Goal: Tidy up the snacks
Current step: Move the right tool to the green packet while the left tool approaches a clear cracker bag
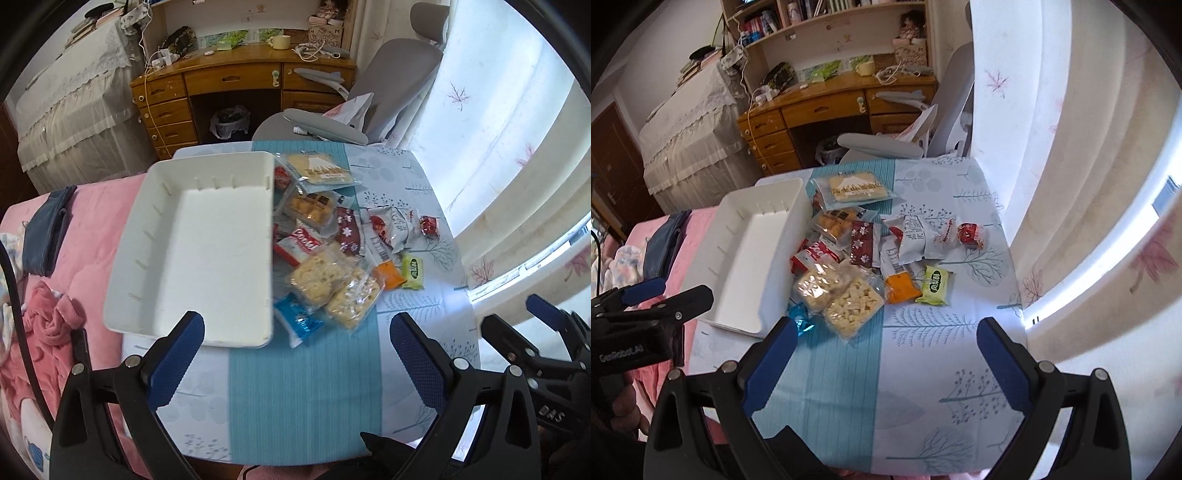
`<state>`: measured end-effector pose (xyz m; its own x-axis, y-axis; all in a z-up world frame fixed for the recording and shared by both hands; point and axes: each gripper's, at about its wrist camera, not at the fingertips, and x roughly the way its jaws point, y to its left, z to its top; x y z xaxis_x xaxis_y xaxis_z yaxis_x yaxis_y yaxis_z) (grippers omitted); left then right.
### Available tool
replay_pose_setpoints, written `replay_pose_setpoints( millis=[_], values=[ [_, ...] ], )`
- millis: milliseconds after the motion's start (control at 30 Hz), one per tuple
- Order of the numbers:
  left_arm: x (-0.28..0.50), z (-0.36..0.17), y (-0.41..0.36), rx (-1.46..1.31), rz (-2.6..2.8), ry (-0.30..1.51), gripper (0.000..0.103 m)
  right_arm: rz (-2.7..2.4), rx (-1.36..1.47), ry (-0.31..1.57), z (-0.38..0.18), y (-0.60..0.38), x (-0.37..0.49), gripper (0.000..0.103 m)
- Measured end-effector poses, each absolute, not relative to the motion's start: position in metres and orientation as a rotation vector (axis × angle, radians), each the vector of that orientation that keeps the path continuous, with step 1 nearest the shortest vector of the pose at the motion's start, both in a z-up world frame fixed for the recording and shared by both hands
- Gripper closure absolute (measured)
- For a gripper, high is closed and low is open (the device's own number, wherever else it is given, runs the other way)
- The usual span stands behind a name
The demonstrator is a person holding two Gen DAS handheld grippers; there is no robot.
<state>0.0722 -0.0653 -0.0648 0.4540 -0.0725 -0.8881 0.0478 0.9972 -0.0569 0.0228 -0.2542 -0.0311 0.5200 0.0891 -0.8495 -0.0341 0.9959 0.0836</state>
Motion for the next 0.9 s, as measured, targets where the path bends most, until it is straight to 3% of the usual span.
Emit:
replay_pose_setpoints(
  millis=[600, 900],
  values=[
    [0.118, -0.196, -0.147, 0.173, 0.051, 1.163, 0.002, 0.280, -0.171, 1.172, -0.145, -0.298, 0.118, 0.005],
    [0.141, -0.233, -0.168, 0.258, 0.054, 1.204, 0.003, 0.355, -0.215, 1.197, -0.187, -0.302, 0.142, 0.005]
  ],
)
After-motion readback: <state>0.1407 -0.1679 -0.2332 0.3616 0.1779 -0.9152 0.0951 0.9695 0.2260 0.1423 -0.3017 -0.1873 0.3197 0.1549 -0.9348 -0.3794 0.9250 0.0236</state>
